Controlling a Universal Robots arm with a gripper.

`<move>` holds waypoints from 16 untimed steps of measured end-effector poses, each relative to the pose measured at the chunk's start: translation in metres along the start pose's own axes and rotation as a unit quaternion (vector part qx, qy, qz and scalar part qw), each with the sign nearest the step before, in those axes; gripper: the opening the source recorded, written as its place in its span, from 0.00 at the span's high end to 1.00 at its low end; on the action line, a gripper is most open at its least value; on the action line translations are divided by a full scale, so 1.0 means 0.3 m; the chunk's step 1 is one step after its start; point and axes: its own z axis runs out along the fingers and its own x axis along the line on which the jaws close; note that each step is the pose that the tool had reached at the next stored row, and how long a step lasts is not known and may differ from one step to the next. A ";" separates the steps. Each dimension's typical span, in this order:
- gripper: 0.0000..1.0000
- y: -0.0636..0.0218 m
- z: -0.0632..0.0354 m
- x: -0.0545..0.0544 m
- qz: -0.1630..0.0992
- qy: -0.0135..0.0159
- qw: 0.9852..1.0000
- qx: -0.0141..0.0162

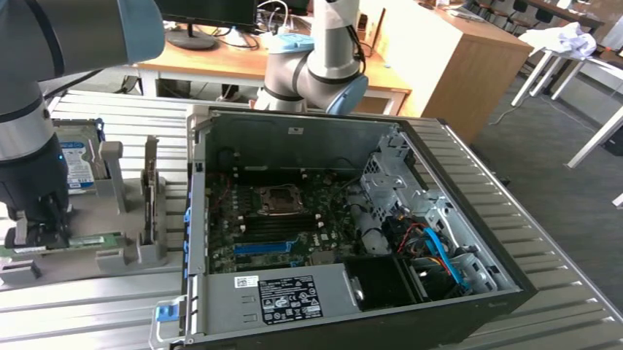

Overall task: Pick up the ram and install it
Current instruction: 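Pick up the ram and move it above insertion slot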

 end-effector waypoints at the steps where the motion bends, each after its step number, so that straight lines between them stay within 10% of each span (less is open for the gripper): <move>1: 0.87 0.000 -0.003 0.000 0.000 0.000 1.000 0.000; 16: 0.87 0.000 -0.039 -0.001 0.000 0.000 1.000 0.000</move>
